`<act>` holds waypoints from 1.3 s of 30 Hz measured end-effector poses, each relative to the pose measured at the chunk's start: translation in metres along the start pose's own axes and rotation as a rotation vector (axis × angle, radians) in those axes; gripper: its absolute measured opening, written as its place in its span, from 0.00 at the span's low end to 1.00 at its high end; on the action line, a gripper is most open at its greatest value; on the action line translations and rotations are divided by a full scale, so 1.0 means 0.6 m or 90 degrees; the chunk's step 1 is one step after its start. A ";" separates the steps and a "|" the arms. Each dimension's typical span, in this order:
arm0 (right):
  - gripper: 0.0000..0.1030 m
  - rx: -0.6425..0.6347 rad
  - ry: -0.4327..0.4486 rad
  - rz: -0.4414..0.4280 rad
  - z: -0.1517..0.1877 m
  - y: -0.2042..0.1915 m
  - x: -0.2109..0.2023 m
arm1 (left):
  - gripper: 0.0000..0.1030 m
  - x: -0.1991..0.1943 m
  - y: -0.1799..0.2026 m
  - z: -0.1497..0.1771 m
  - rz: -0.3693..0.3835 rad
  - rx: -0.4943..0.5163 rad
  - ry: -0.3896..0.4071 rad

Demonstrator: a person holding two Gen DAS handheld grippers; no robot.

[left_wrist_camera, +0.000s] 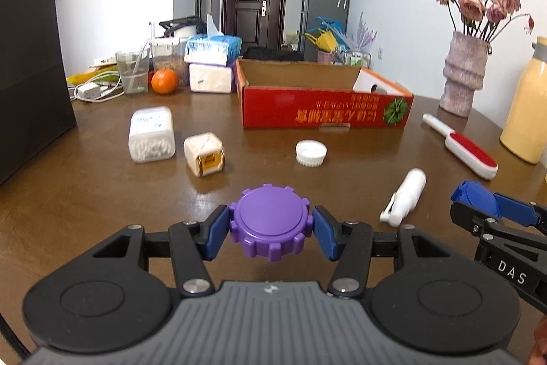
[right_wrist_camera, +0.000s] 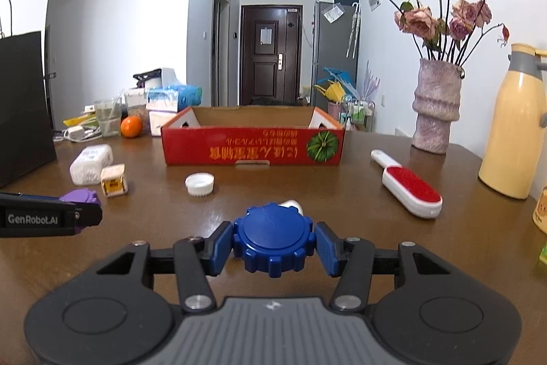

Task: Organize rigid objects
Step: 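Carry the purple and blue caps with both tools toward the cardboard box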

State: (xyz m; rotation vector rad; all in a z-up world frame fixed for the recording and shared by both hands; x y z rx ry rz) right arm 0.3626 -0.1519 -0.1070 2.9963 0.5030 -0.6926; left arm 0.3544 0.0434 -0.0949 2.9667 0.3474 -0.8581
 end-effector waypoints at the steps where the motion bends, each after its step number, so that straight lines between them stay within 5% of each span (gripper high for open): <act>1: 0.50 0.000 0.003 0.000 -0.006 0.003 0.002 | 0.53 0.001 0.003 -0.007 0.001 -0.001 0.003; 39: 0.50 0.014 0.064 -0.020 -0.172 0.092 0.160 | 0.53 0.124 0.098 -0.225 0.028 -0.070 0.069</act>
Point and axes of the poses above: each gripper's, at about its wrist camera, not at the fingertips, and x roughly the way its jaws point, y to its right, z to its underside, the point moved 9 cm from there along x, roughly the way its jaws point, and after that the axes turned 9 degrees about -z, right-handed, at the moved point
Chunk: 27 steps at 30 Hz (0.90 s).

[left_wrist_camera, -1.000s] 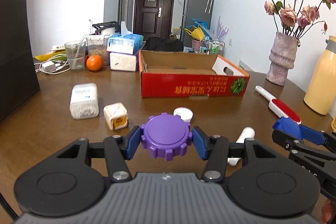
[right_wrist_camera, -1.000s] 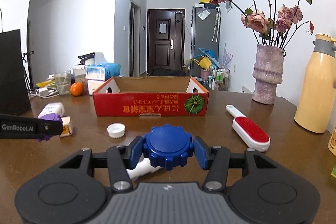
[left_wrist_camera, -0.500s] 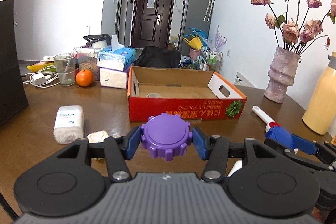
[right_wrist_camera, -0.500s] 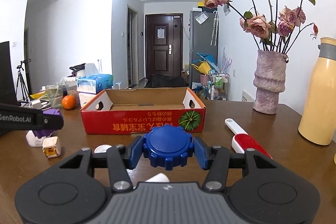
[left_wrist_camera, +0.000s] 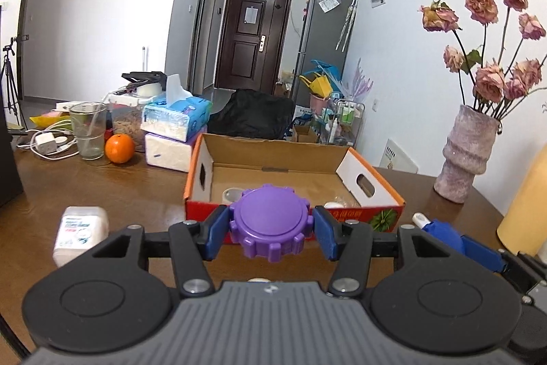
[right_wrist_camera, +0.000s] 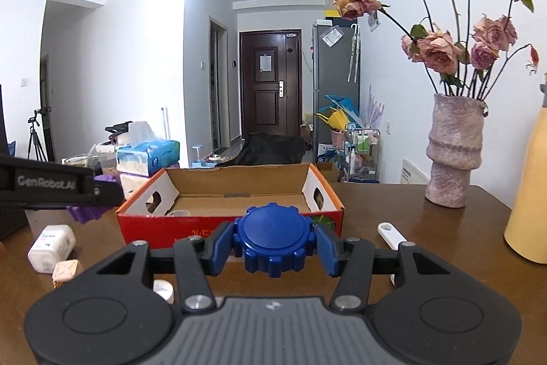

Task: Organize rigid objects
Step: 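Carry the purple and blue caps with both tools toward the cardboard box, then open both tools to drop the purple and blue caps into the box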

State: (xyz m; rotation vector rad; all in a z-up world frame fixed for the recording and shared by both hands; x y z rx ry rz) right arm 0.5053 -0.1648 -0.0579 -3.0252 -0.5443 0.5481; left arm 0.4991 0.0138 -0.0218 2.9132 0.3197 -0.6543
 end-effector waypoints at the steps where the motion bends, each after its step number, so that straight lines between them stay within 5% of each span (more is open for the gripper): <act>1: 0.50 0.002 -0.001 -0.002 -0.001 0.001 0.008 | 0.53 0.006 0.002 -0.002 -0.002 0.000 -0.001; 27: 0.50 -0.006 -0.012 -0.040 -0.073 0.037 0.205 | 0.53 0.204 0.026 -0.051 -0.026 -0.044 -0.019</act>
Point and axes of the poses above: each gripper's, at about its wrist camera, not at the fingertips, and x roughly the way its jaws point, y to its right, z to its underside, the point moved 9 cm from there along x, roughly the way its jaws point, and after that the axes turned 9 degrees about -z, right-handed, at the moved point
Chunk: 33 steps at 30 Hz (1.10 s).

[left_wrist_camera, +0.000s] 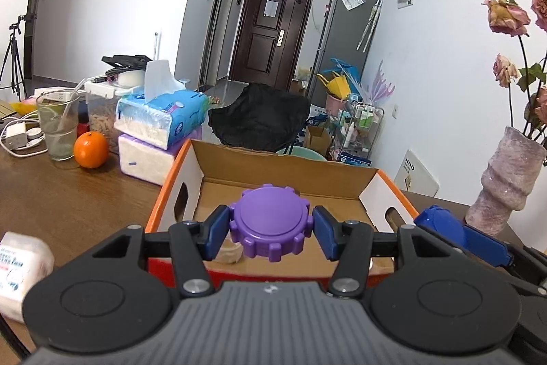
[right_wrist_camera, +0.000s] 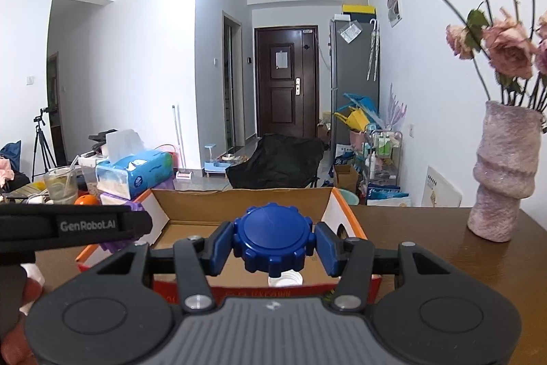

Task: Organize rigid objects
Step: 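Open both tools to drop the purple and blue caps into the box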

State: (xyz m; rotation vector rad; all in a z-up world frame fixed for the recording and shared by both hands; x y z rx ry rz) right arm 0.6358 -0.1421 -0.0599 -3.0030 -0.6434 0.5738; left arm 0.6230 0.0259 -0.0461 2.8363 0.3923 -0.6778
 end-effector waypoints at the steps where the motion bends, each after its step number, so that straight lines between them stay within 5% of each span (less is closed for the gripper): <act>1: 0.50 0.000 -0.003 0.000 -0.002 0.002 0.008 | 0.53 0.007 0.003 -0.002 -0.001 0.003 -0.001; 33: 0.50 -0.005 -0.107 0.009 0.010 0.042 0.169 | 0.55 0.141 -0.008 -0.002 -0.082 0.041 -0.062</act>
Point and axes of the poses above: each gripper's, at about its wrist camera, not at the fingertips, and x roughly the way its jaws point, y to its right, z to its underside, the point moved 9 cm from there along x, roughly the way its jaws point, and after that the axes turned 9 degrees about -z, right-handed, at the moved point
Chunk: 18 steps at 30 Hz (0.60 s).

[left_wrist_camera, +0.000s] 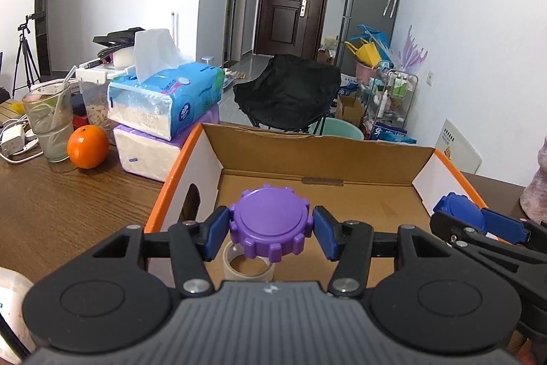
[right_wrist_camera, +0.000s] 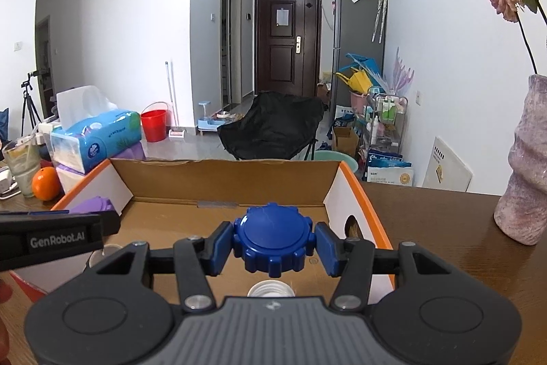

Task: Organize rigid objects
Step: 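Open both tools to drop the purple and blue caps into the box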

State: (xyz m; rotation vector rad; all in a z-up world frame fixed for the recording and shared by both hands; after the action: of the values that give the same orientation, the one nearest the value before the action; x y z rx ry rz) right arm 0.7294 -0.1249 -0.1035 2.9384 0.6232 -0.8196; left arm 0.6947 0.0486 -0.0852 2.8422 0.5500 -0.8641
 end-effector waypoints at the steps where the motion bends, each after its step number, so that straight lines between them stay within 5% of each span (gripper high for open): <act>1: 0.52 0.000 -0.001 -0.001 0.000 0.000 -0.001 | 0.57 0.000 -0.001 -0.001 -0.005 0.000 0.001; 3: 0.70 0.002 0.003 0.007 -0.001 0.003 -0.003 | 0.80 -0.002 -0.007 -0.003 -0.021 -0.003 0.006; 5: 0.97 0.007 0.013 0.021 -0.004 0.007 -0.007 | 0.87 -0.004 -0.018 -0.009 -0.046 -0.011 0.019; 8: 1.00 0.020 0.019 0.025 -0.006 0.014 -0.009 | 1.00 -0.006 -0.027 -0.014 -0.053 -0.025 0.027; 18: 1.00 0.028 0.012 0.026 -0.004 0.020 -0.009 | 1.00 -0.002 -0.034 -0.016 -0.059 -0.038 0.021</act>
State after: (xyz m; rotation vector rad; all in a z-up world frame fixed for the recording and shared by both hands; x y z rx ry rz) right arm 0.7308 -0.1376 -0.0998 2.9908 0.5523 -0.8125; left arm 0.6908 0.0693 -0.0767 2.8010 0.7042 -0.8015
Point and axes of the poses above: each gripper's, at about its wrist camera, not at the fingertips, and x roughly the way its jaws point, y to its right, z to its underside, the point moved 9 cm from there along x, roughly the way its jaws point, and after that the axes turned 9 degrees about -z, right-handed, at the moved point
